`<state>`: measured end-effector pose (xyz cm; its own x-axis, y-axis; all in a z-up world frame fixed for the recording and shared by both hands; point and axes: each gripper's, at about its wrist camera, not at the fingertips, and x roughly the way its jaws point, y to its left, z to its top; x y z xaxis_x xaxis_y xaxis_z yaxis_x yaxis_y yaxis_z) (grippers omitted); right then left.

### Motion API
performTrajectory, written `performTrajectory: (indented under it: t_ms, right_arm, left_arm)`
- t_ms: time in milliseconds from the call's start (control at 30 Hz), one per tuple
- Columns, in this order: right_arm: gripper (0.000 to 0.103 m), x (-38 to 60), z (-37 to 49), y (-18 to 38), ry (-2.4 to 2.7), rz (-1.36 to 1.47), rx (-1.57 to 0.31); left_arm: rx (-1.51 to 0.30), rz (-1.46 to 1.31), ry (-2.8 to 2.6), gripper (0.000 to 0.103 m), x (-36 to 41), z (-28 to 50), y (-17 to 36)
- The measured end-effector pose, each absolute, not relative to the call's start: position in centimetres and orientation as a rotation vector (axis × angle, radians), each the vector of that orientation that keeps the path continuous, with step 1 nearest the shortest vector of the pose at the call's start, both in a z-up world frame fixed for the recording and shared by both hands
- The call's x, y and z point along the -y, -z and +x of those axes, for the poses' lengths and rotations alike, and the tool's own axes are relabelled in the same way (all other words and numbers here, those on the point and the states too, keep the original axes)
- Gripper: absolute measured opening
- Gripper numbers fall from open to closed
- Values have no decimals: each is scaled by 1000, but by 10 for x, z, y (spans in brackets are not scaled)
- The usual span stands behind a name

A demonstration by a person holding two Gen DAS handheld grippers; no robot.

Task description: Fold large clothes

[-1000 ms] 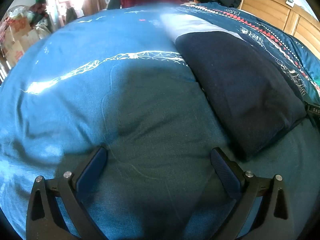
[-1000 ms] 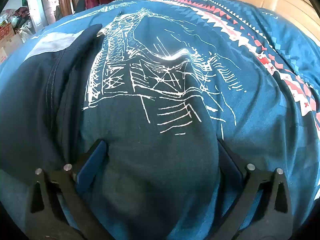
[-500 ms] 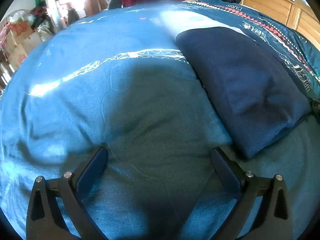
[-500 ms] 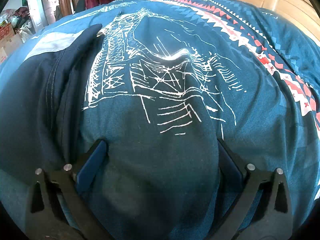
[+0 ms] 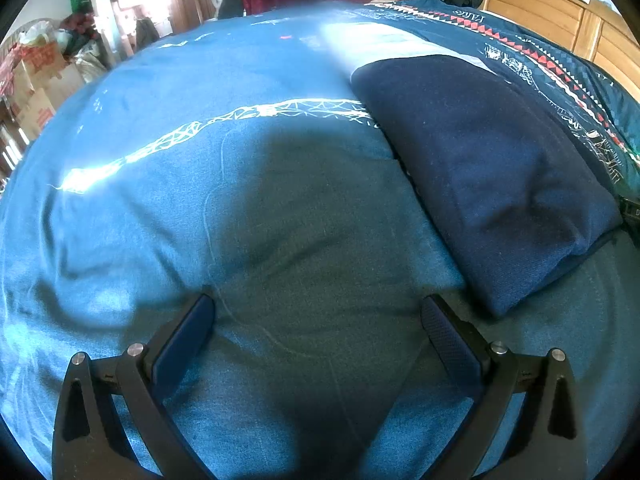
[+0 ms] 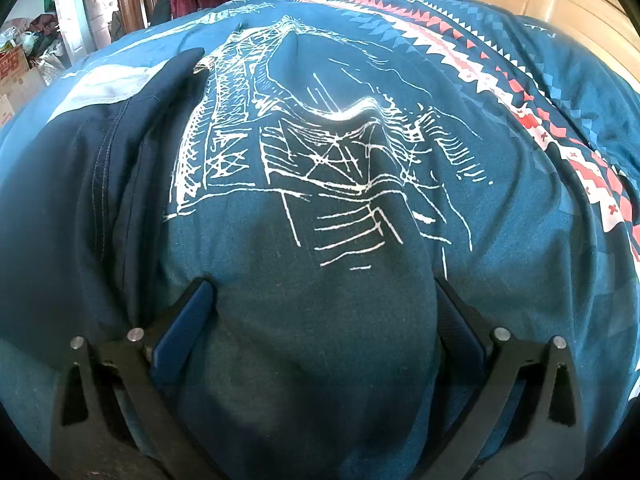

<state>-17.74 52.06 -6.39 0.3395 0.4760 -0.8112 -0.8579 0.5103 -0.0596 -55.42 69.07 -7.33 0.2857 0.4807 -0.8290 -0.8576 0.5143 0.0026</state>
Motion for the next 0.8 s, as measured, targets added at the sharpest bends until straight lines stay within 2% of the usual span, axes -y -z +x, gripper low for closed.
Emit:
performTrajectory:
  t_ms: [800]
  right_arm:
    - [103, -521, -177, 64, -925, -538, -829]
  left_arm:
    - [-889, -490, -954, 103, -689, -554, 73]
